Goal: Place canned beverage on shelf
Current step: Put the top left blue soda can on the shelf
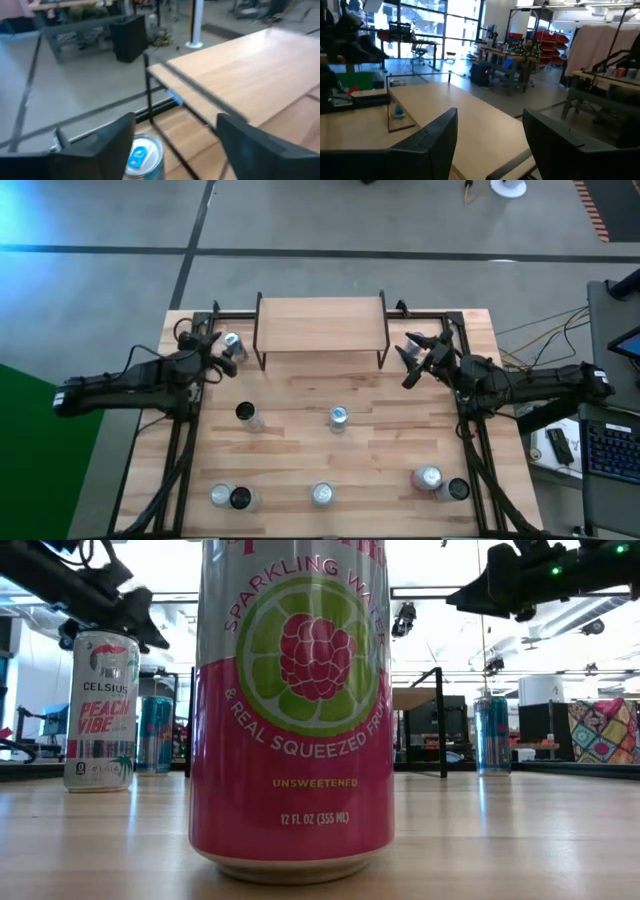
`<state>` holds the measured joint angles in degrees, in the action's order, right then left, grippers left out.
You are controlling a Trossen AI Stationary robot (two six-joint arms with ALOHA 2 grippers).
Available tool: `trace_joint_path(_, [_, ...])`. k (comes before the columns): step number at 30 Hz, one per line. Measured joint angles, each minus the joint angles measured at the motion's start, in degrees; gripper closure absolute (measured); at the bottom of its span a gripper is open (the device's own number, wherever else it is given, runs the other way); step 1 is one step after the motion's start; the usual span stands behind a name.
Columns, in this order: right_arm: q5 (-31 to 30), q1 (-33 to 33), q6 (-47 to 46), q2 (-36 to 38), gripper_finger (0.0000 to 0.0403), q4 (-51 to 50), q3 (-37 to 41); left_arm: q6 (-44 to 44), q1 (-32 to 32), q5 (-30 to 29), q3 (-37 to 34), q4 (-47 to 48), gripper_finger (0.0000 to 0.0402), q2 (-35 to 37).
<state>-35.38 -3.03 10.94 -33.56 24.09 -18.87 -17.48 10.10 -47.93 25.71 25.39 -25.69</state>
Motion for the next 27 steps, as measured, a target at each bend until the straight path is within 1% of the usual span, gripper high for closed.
trace_joint_path(3, [-0.15, -0.02, 2.28, -1.02, 0.0188, 0.27, -1.31, -1.33, 3.7, 0.39, -0.89, 0.02, 0.0071, -2.51])
trace_joint_path(5, [-0.15, -0.02, 3.42, -1.9, 0.0188, 0.22, -2.01, -1.77, 6.21, 1.23, -1.42, 0.04, 0.0046, -4.36])
trace_joint_path(9, [-0.18, -0.03, 4.74, -3.41, 0.0188, 0.18, -3.3, -2.64, 9.59, 2.48, -2.52, -1.0, 0.0019, -7.17])
trace_joint_path(15, [-0.46, -2.31, 1.61, -4.55, 0.0188, 0.65, -4.03, -3.02, 11.36, 4.12, -4.79, -3.77, 0.0015, -10.78])
trace_joint_path(19, [-0.66, -3.85, -4.01, -4.52, 0.0188, 0.74, -4.36, -2.16, 12.89, 6.54, -5.66, -5.13, 0.0015, -12.28])
trace_joint_path(22, [-0.61, -3.81, -7.34, -4.95, 0.0188, -0.41, -4.36, -1.72, 13.8, 6.67, -6.4, -5.8, 0.0016, -12.71])
trace_joint_path(25, [-0.59, -3.76, -10.37, -6.59, 0.0188, -1.97, -4.33, -1.67, 15.02, 6.67, -8.1, -7.14, 0.0023, -12.97])
trace_joint_path(27, [-0.54, -3.76, -12.11, -8.09, 0.0188, -2.01, -4.31, -0.95, 15.96, 6.69, -9.42, -9.04, 0.0035, -13.24])
